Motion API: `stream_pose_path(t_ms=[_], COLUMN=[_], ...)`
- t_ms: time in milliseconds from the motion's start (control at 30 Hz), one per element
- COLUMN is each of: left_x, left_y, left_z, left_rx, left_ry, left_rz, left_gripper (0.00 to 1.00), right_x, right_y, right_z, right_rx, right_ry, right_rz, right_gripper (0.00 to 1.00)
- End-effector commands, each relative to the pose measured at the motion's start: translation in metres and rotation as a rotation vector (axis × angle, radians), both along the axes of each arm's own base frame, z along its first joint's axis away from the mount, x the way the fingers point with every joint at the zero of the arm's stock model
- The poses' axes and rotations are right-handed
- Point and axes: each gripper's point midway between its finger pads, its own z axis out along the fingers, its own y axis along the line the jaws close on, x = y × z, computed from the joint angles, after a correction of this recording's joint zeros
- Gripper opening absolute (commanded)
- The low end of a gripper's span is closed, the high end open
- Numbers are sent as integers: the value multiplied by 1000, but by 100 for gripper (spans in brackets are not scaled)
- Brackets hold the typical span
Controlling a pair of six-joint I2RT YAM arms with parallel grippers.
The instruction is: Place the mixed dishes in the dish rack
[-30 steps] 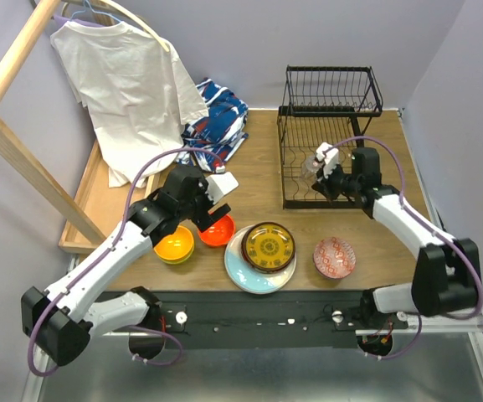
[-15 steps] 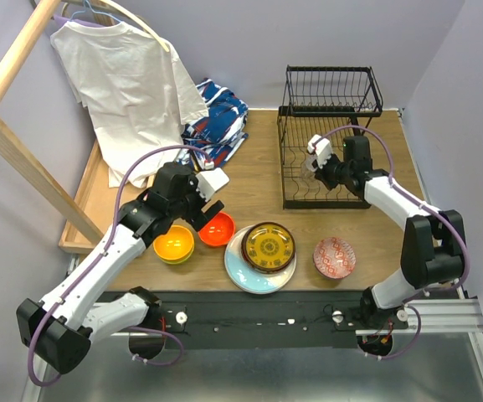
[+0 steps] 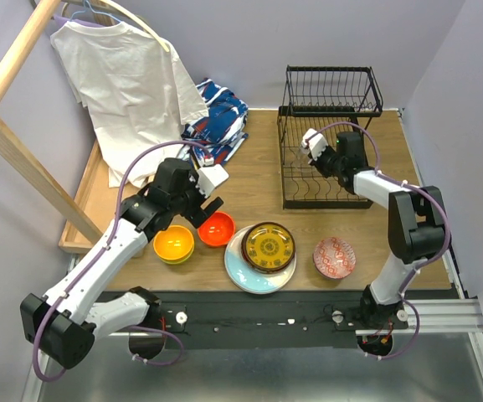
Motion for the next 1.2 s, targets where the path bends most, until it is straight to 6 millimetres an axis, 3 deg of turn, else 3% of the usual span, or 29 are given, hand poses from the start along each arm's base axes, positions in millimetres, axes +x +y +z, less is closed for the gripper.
stream_pose_path(t_ms=[0,167,267,367,467,833,967,1033,1167], left_x=[3,7,9,11,12,13,18,17,14], left_y=[3,4,4,4,4,7,12,12,14], left_z=[8,5,7,8,6,7,11,11,8], left_rx=[17,36,42,47,47,66,87,88,95], left_ry=[3,12,13,9,3,14,-1,3,21], left_rz=[4,9,8,8,12,9,29,29,28], left_gripper=[99,99,99,99,99,99,99,99,99], right_x=[40,38,24,-3,-15,33,52,64,80], right_y=[8,17,21,33,39,33,20,14,16], right_z=[34,35,43,43,27,-6,-4,7,10], right_rx=[38,72,106,123,125,34,-28,-39,-9], right_ry=[-191,-230,-212,-131,-77,-129,-249,-340,-373], right_rz=[-8,39,58,149,184,107,41,3,-22], right_gripper=[1,1,1,1,1,1,1,1,1])
